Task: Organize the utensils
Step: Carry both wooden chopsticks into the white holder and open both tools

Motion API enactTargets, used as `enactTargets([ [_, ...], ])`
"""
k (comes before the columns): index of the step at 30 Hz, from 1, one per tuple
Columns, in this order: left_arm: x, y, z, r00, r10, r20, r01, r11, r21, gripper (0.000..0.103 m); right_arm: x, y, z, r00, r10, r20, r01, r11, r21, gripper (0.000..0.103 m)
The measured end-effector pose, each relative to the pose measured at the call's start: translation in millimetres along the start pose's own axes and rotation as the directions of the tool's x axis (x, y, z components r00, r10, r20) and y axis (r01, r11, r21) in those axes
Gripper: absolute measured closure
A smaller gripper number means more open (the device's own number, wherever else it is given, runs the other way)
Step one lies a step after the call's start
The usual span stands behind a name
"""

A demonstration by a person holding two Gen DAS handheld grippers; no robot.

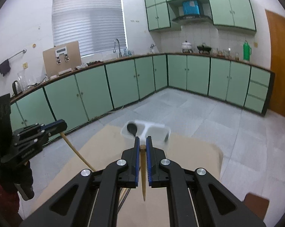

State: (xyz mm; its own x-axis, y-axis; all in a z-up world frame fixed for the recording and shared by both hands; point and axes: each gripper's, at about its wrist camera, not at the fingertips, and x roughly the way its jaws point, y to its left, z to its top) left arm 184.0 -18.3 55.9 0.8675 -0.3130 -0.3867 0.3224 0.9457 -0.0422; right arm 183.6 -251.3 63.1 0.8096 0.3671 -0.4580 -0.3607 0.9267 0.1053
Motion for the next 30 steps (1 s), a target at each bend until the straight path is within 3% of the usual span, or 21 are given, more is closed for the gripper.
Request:
enactTargets([
  [9,15,-7,62,0.989,0.000,0.148,-0.007,0.999,0.045,0.097,8,1,78,0.992,-0.008,0.126,0.013,0.999,-0.039,0.096],
  [17,73,-10,95,0.975,0.035,0.217,-0.046,0.998,0.044,0.097,57,-12,115,0.985,-0.073,0.158,0.077,0.997,-0.019,0.096],
  [20,97,-9,92,0.978,0.042,0.203,-0.052,0.998,0.043,0.097,81,-19,111,0.987,-0.086,0.135,0.088,0.996,-0.004,0.096],
  [27,152,-6,74,0.997,0.036,0.075,-0.040,0.998,0.056,0.095,126,-29,86,0.995,-0.090,0.034,0.090,0.996,0.006,0.096],
  [30,155,-2,68,0.998,0.044,0.052,-0.047,0.997,0.058,0.086,132,-31,78,0.996,-0.087,0.010,0.087,0.996,0.016,0.094],
])
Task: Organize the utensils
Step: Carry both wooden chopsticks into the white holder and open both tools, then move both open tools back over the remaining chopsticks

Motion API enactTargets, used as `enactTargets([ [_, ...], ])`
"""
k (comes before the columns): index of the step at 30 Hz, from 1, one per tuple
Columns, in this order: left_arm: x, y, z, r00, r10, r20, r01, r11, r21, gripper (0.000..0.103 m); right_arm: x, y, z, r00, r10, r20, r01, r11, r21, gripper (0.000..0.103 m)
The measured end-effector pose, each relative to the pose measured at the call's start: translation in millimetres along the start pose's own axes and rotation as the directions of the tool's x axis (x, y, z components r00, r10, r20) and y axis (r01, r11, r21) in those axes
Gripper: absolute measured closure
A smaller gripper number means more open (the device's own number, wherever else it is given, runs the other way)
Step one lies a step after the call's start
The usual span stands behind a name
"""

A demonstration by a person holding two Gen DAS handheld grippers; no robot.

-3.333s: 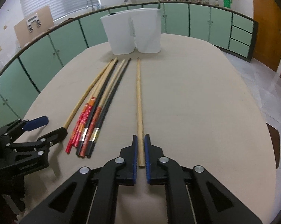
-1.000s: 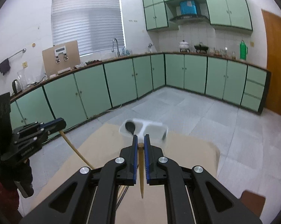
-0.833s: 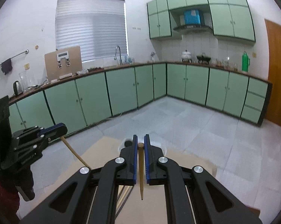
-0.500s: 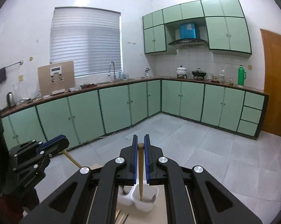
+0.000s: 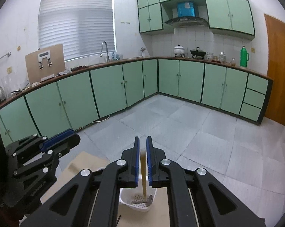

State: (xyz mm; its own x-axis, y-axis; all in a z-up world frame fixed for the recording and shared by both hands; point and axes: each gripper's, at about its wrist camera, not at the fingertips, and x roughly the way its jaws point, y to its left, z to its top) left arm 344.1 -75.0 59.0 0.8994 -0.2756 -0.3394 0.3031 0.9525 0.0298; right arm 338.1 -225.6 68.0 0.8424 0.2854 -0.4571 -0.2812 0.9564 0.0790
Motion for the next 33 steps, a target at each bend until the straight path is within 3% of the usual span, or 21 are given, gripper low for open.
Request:
enactTargets([
  [1,-2,2,-2,1.000,-0.001,0.001,0.001,1.000,-0.004,0.084,-2,-1,-1,1.000,0.003,0.001,-0.003,1.000,0.005,0.092],
  [3,-10,6,-2,1.000,0.001,0.009,-0.001,1.000,-0.006,0.079,-9,-3,-2,1.000,-0.003,0.020,0.003,1.000,0.008,0.074],
  [5,-18,9,-4,1.000,0.007,0.019,-0.007,1.000,-0.007,0.070,-19,-6,-4,0.999,-0.014,0.038,0.014,1.000,0.015,0.066],
  [8,-35,12,-8,0.999,0.023,0.032,-0.023,1.000,-0.012,0.065,-42,-10,-12,0.998,-0.020,0.065,0.018,0.999,0.032,0.059],
  [10,-54,11,-18,0.999,0.035,0.037,-0.034,0.999,-0.007,0.061,-59,-12,-24,0.996,-0.036,0.087,0.033,0.999,0.037,0.047],
  [16,-98,10,-75,0.998,0.055,-0.029,-0.055,0.998,-0.029,0.051,-99,-5,-83,0.994,-0.066,0.087,0.062,0.997,0.049,0.034],
  [20,-114,8,-128,0.990,0.047,-0.134,-0.055,0.997,-0.057,0.047,-107,10,-141,0.997,-0.077,0.025,0.075,0.995,0.061,0.031],
  [27,-121,7,-214,0.948,0.077,-0.307,-0.100,0.993,-0.060,0.047,-96,42,-244,0.988,-0.063,-0.144,0.075,0.994,0.080,0.031],
  [33,-121,1,-256,0.912,0.073,-0.403,-0.110,0.991,-0.071,0.047,-89,60,-284,0.971,-0.007,-0.238,0.033,0.994,0.107,0.031],
])
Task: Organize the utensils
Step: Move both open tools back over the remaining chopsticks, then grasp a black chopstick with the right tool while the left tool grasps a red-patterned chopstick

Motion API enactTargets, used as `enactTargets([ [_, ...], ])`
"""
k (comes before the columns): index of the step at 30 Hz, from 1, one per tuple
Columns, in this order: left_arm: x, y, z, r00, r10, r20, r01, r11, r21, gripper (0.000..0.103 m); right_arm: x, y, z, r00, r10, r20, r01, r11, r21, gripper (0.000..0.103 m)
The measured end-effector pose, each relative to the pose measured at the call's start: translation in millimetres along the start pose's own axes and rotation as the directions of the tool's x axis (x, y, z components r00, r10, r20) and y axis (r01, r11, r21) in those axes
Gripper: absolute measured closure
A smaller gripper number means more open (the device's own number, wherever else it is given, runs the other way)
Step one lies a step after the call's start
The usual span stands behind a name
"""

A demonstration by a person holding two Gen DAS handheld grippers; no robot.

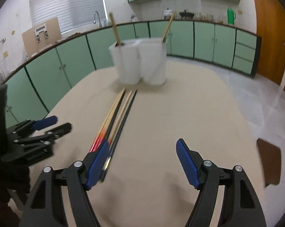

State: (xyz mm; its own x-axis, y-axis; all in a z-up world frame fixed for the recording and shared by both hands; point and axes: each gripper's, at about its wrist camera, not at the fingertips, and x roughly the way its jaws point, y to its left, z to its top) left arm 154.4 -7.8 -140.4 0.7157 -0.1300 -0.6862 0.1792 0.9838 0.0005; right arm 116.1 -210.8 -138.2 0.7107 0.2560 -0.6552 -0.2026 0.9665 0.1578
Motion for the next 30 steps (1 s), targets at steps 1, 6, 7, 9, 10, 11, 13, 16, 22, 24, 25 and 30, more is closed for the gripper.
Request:
enactTargets([
  [1,1,-2,-5,1.000,-0.002,-0.012,0.002,1.000,0.000,0.047,2,4,-5,1.000,0.011,-0.015,-0.011,1.000,-0.002,0.031],
  [6,4,-2,-20,0.999,0.007,-0.043,-0.007,1.000,-0.011,0.047,9,21,-24,0.998,0.000,-0.063,-0.003,0.999,-0.050,0.033],
  [7,2,-1,-20,0.999,0.009,-0.039,-0.009,1.000,-0.017,0.047,11,23,-28,0.997,-0.001,-0.073,-0.003,0.998,-0.058,0.034],
  [9,1,0,-20,0.999,0.014,-0.036,-0.014,1.000,-0.020,0.047,15,28,-33,0.995,-0.010,-0.097,0.003,0.997,-0.076,0.035],
  [10,3,-2,-16,0.999,0.015,-0.039,-0.015,1.000,-0.019,0.047,17,28,-34,0.994,-0.014,-0.104,0.005,0.997,-0.083,0.036],
  [11,4,-3,-16,0.999,0.015,-0.041,-0.016,1.000,-0.017,0.047,19,29,-36,0.994,-0.014,-0.112,0.004,0.996,-0.088,0.036],
  [13,3,-3,-17,0.999,0.014,-0.043,-0.015,1.000,-0.016,0.047,23,33,-38,0.991,-0.029,-0.132,0.016,0.995,-0.102,0.037],
  [16,5,-6,-15,0.999,0.016,-0.045,-0.016,1.000,-0.015,0.047,28,36,-39,0.988,-0.049,-0.145,0.033,0.993,-0.113,0.038],
  [22,5,-6,-13,0.999,0.019,-0.041,-0.020,1.000,-0.018,0.046,25,28,-36,0.984,-0.119,-0.134,0.104,0.988,-0.112,0.041],
  [24,3,-8,-14,0.999,0.015,-0.037,-0.016,1.000,-0.006,0.046,22,22,-36,0.984,-0.115,-0.133,0.103,0.990,-0.092,0.044],
  [25,2,-10,-15,0.999,0.013,-0.036,-0.013,1.000,-0.002,0.045,22,19,-35,0.986,-0.102,-0.132,0.092,0.992,-0.083,0.047],
  [30,-3,-19,-18,0.999,-0.020,-0.042,0.021,0.999,0.026,0.044,25,25,-36,0.990,-0.047,-0.131,0.036,0.995,-0.088,0.073],
])
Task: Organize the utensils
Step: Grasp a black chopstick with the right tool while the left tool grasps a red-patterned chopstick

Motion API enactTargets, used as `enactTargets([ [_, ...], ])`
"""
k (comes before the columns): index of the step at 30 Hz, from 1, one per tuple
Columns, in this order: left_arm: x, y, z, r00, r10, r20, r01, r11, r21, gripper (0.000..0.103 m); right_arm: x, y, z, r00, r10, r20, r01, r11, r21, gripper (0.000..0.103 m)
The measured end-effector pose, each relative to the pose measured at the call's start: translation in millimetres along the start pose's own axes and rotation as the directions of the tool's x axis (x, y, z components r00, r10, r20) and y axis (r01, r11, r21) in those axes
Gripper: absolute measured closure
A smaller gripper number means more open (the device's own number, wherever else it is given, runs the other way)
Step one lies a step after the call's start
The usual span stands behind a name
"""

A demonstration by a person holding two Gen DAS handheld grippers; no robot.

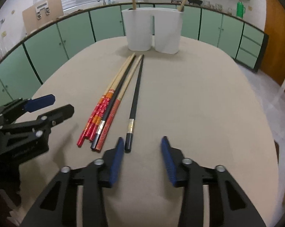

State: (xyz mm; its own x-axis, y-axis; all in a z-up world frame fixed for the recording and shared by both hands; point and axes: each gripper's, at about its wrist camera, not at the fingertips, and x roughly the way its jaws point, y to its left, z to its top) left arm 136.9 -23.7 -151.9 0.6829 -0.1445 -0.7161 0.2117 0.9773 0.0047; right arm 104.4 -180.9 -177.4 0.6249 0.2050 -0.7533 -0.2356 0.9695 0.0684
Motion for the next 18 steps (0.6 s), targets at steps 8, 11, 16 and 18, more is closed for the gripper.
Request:
enactTargets([
  [8,-2,-13,-6,0.998,-0.054,-0.025,0.055,0.998,0.044,0.039,0,-6,2,0.999,0.041,0.001,-0.041,0.999,0.034,0.097],
  [11,-2,-21,-9,0.997,-0.068,-0.039,0.071,0.995,0.077,0.039,-1,-13,3,1.000,0.009,0.002,-0.009,0.999,0.046,0.096],
  [16,8,-26,-16,0.994,-0.061,-0.090,0.069,0.994,0.082,0.039,-2,-21,2,1.000,-0.013,0.003,0.013,0.998,0.065,0.097],
  [18,11,-20,-14,0.993,-0.063,-0.100,0.069,0.996,0.052,0.038,-2,-23,1,1.000,-0.011,0.004,0.011,0.998,0.068,0.097],
])
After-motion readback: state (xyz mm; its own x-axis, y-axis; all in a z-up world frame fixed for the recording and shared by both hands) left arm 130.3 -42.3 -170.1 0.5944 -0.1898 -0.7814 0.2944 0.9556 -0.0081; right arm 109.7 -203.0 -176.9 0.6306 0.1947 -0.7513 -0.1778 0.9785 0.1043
